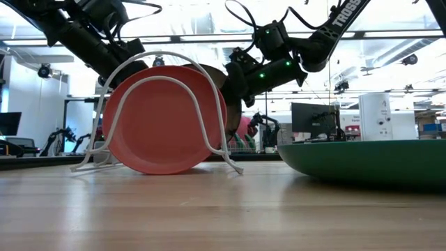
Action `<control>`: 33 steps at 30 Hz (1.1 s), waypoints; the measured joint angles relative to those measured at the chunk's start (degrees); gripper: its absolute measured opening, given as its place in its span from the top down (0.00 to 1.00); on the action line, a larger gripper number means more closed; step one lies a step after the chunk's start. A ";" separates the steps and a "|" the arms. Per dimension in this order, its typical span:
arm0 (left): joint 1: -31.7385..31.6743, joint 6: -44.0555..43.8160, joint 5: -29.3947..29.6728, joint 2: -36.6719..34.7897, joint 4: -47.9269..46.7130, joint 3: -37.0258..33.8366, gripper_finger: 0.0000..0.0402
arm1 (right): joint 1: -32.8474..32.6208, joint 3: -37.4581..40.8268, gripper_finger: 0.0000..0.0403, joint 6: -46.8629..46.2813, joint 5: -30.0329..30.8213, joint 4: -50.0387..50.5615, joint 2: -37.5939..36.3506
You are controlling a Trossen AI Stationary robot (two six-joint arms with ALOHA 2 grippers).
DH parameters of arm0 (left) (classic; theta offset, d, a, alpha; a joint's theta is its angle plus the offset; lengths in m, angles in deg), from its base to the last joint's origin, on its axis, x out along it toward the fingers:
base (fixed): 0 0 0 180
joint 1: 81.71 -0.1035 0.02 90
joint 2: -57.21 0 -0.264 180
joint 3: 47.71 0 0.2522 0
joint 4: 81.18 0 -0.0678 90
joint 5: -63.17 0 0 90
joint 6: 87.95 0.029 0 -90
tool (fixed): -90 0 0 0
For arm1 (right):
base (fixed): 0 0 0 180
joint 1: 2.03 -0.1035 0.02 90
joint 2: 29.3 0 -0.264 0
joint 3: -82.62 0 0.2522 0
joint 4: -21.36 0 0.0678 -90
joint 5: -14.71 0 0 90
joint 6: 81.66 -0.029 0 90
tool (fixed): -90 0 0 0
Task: Sort dishes
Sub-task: Put the white/blue plate into the dish rack
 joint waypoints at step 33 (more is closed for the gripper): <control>0.01 0.07 -0.34 0.50 0.00 0.02 0.73 | -0.20 -0.09 0.88 0.11 0.11 -0.22 1.60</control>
